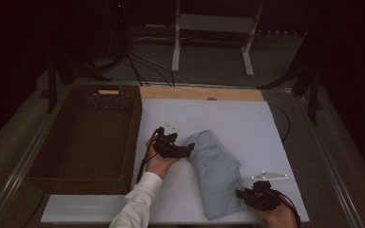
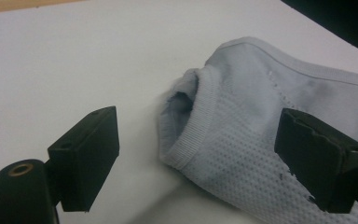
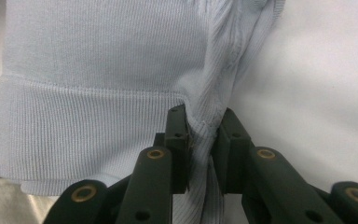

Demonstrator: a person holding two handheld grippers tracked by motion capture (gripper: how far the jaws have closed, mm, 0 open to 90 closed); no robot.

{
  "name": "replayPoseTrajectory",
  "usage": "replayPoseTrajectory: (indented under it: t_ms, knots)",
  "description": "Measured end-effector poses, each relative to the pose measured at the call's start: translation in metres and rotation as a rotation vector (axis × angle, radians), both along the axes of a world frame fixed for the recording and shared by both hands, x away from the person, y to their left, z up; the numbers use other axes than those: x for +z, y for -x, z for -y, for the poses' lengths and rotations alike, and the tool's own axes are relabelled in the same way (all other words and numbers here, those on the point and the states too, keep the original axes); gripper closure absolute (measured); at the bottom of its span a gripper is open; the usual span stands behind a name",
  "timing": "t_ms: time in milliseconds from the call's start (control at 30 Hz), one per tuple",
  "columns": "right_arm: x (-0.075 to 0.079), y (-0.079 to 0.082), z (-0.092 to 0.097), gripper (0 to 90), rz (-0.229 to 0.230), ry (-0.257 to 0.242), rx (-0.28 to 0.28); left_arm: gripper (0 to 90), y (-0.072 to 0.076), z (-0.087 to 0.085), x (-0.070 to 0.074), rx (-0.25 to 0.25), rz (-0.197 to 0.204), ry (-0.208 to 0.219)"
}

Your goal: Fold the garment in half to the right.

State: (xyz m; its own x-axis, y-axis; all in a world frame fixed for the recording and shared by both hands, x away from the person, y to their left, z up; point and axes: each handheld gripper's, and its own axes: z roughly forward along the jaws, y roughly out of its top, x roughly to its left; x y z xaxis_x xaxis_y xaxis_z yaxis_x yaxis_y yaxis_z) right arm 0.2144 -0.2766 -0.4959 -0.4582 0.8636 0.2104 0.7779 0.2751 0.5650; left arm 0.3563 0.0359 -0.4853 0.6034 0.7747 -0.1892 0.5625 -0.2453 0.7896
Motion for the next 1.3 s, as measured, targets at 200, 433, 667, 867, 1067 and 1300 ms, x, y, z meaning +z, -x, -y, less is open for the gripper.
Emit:
replayPoseTrajectory:
  t_ms: [200,433,667,867,1067,1300]
  knots:
    - [0.000,0.000,0.002,77.5,0.002,0.003,-0.006,16.2,-0.004,0.003,-0.006,0.003,-0.027,-0.007]
    - [0.000,0.000,0.002,77.5,0.008,0.012,-0.004,16.4,-0.007,0.007,-0.013,-0.002,-0.053,-0.012]
    - [0.001,0.000,0.003,77.5,0.007,0.013,-0.004,16.0,-0.008,0.012,-0.017,-0.011,-0.069,-0.016]
    - [0.001,0.000,0.004,77.5,0.006,0.013,-0.005,15.3,-0.009,0.015,-0.022,-0.023,-0.086,-0.026]
    - [0.001,0.000,0.004,77.5,0.006,0.013,-0.004,14.1,-0.009,0.018,-0.025,-0.026,-0.095,-0.039]
    - [0.001,0.000,0.004,77.5,0.007,0.014,-0.003,15.4,-0.008,0.023,-0.030,-0.041,-0.101,-0.087]
